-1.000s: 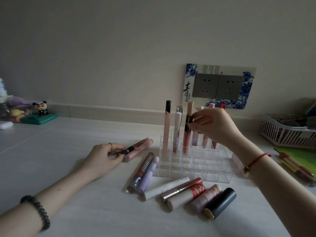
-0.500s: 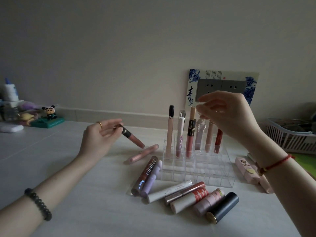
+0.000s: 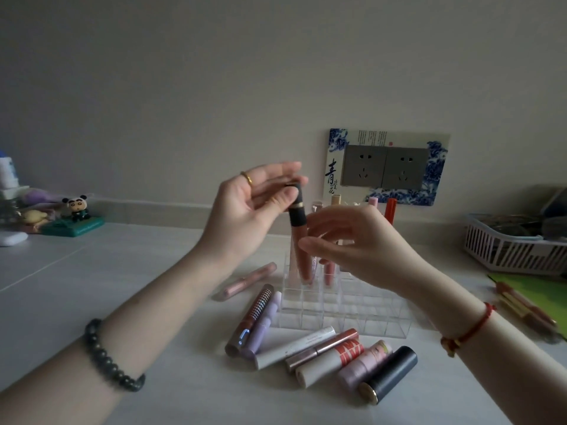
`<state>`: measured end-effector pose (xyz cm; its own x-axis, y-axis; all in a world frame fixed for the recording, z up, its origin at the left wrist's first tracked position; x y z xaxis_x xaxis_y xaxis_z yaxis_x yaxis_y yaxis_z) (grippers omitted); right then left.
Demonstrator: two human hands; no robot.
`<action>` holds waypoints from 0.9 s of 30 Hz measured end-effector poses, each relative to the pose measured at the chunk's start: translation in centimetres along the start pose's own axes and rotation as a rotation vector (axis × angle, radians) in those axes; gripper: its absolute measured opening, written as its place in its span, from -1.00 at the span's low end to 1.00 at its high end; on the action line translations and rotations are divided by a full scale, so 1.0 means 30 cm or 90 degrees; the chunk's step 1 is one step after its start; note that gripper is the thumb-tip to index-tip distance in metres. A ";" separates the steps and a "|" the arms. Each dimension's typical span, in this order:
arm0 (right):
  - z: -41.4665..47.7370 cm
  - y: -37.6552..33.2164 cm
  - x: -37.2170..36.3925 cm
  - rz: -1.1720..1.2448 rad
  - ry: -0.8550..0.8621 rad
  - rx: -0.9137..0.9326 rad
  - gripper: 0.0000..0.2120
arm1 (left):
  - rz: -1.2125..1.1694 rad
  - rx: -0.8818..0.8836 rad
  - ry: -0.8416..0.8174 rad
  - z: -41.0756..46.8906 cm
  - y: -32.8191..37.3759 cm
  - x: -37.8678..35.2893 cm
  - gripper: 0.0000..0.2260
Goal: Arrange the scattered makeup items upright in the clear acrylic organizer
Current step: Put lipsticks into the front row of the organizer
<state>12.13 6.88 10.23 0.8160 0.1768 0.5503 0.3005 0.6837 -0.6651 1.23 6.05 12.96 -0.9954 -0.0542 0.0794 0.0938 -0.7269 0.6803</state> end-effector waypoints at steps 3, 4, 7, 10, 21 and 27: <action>-0.022 0.034 0.034 0.015 0.020 -0.018 -0.85 | -0.013 0.017 -0.024 0.001 -0.018 -0.068 -0.75; -0.025 0.042 0.046 0.004 0.023 -0.021 -0.85 | -0.015 0.021 -0.024 0.001 -0.024 -0.085 -0.75; -0.025 0.064 0.098 -0.031 0.049 -0.029 -0.83 | -0.030 0.046 -0.004 -0.001 -0.054 -0.115 -0.77; -0.023 0.103 0.173 -0.043 0.101 -0.058 -0.85 | -0.018 0.099 -0.012 -0.016 -0.106 -0.147 -0.81; -0.039 0.254 0.215 -0.081 0.168 -0.125 -0.80 | 0.063 0.249 -0.155 -0.107 -0.280 -0.270 -0.67; -0.043 0.292 0.191 -0.102 0.181 -0.120 -0.77 | 0.077 0.266 -0.170 -0.128 -0.304 -0.289 -0.67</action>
<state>20.07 12.98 6.92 0.8476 -0.1431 0.5109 0.4996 0.5395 -0.6778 8.92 10.53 3.26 -0.9420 0.0946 0.3220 0.2630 -0.3877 0.8834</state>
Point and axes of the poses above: each hand's wrist, its own z-axis towards the middle knuckle, its own x-axis out of the back of the hand, y = z × x, the point moved 10 cm from there along z, towards the middle knuckle, and after that the axes turned 3 degrees about z, right-handed, at the moved point
